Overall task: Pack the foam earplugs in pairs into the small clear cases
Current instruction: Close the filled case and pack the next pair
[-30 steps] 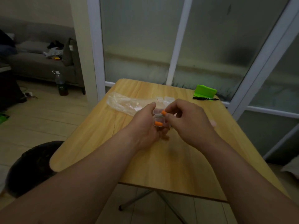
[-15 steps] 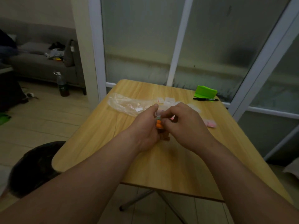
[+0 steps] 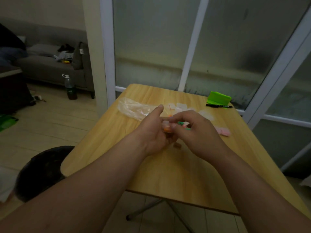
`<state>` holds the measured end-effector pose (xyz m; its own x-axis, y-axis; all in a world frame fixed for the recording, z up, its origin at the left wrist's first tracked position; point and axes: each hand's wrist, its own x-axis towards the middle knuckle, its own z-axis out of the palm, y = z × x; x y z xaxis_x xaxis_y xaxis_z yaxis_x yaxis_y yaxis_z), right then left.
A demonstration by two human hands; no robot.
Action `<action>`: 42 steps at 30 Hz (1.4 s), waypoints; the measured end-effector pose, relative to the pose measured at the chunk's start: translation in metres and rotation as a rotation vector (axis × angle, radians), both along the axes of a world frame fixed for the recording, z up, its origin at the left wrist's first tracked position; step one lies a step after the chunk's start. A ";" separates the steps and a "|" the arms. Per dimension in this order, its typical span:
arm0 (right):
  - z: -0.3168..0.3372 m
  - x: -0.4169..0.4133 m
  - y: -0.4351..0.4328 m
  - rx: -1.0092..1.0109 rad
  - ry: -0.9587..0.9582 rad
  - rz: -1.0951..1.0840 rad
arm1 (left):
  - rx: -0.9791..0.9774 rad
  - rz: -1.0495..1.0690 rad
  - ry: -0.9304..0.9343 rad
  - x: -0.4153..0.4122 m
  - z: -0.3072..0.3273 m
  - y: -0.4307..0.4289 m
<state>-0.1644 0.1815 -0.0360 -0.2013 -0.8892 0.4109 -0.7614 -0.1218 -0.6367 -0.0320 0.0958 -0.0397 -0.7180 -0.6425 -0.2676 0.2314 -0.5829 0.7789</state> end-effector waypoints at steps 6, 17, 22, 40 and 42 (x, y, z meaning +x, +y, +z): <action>-0.003 0.004 0.002 0.040 0.076 0.024 | -0.041 0.004 -0.019 0.002 0.005 0.007; -0.007 -0.012 0.007 0.076 0.031 -0.021 | -0.216 -0.018 -0.024 -0.002 -0.013 0.001; -0.010 -0.017 0.013 0.075 0.075 -0.039 | -0.250 -0.043 -0.029 -0.009 -0.012 0.008; -0.004 -0.099 0.050 0.044 0.088 -0.296 | -0.252 0.118 -0.037 -0.043 0.003 0.024; -0.012 -0.122 0.054 0.113 0.095 -0.380 | -0.246 0.195 -0.034 -0.044 0.004 0.017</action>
<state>-0.2866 0.2355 -0.0482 -0.4902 -0.7995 0.3472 -0.7947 0.2465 -0.5547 -0.0759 0.1131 -0.0355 -0.5685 -0.8155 -0.1085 0.2917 -0.3231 0.9003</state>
